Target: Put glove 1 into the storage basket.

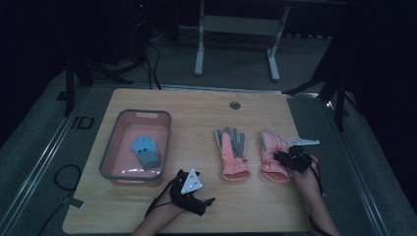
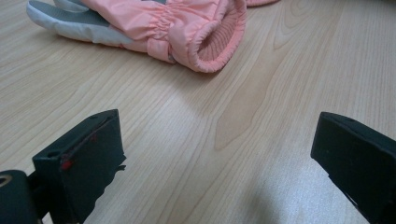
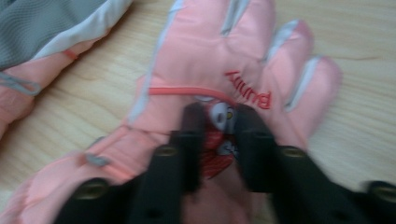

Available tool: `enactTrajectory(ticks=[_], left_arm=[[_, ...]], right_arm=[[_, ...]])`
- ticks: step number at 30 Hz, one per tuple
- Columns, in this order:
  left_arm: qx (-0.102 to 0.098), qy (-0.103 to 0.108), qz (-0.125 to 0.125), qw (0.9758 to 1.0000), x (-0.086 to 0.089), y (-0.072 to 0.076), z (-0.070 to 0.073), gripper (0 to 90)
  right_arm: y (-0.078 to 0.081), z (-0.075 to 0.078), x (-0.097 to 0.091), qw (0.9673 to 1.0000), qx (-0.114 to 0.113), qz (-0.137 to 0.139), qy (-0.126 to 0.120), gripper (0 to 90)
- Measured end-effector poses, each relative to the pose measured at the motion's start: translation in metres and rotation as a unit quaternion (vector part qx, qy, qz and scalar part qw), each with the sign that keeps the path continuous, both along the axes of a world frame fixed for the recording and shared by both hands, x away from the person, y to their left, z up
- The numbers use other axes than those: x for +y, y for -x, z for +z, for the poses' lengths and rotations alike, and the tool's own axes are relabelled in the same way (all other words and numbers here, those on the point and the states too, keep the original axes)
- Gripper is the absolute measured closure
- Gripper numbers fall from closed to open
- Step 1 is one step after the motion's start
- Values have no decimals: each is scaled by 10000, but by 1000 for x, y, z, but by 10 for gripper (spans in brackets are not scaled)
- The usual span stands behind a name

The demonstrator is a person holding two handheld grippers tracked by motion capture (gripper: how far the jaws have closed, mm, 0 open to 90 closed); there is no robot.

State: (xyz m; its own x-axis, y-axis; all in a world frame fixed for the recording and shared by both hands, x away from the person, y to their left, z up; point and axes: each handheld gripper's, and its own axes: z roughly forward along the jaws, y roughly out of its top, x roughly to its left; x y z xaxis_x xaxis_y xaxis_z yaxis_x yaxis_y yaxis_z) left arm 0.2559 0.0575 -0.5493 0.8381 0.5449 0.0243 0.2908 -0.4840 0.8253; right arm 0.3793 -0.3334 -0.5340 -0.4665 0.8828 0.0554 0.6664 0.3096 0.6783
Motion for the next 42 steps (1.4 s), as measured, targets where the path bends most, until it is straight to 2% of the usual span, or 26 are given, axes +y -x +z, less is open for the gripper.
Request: enactTrajectory(ticks=[4, 7, 9, 15, 18, 21, 26, 28, 31, 34, 42], left_arm=[[-6, 21, -7, 10000, 0, 0, 0, 26], [5, 40, 15, 10000, 0, 0, 0, 26], [11, 36, 13, 10000, 0, 0, 0, 26], [6, 51, 39, 10000, 0, -1, 0, 26], [0, 32, 37, 10000, 1, -1, 1, 26], [-16, 7, 33, 10000, 1, -1, 1, 26], [-28, 21, 66, 10000, 2, -1, 1, 26], [-40, 16, 72, 10000, 2, -1, 1, 26], [-53, 11, 70, 10000, 3, -1, 2, 26], [-55, 17, 78, 10000, 3, -1, 2, 26], [-48, -24, 43, 10000, 2, -1, 1, 26]], right_arm=[[3, 0, 6, 9998, -39, -190, 38, 881], [8, 5, 8, 9992, -194, -343, 2, 896], [14, 13, 12, 9986, -327, -403, 103, 898], [23, 48, 27, 9971, -554, -526, -20, 898], [27, 69, 39, 9969, -648, -450, -38, 897], [32, 91, 55, 9967, -738, -305, -166, 897], [38, 113, 84, 9958, -852, -170, -282, 897], [39, 115, 88, 9958, -845, -174, -302, 897], [40, 119, 108, 9967, -732, -39, -356, 897], [38, 116, 123, 9979, -601, 73, -210, 897], [31, 90, 147, 9994, -321, 45, -103, 896]])
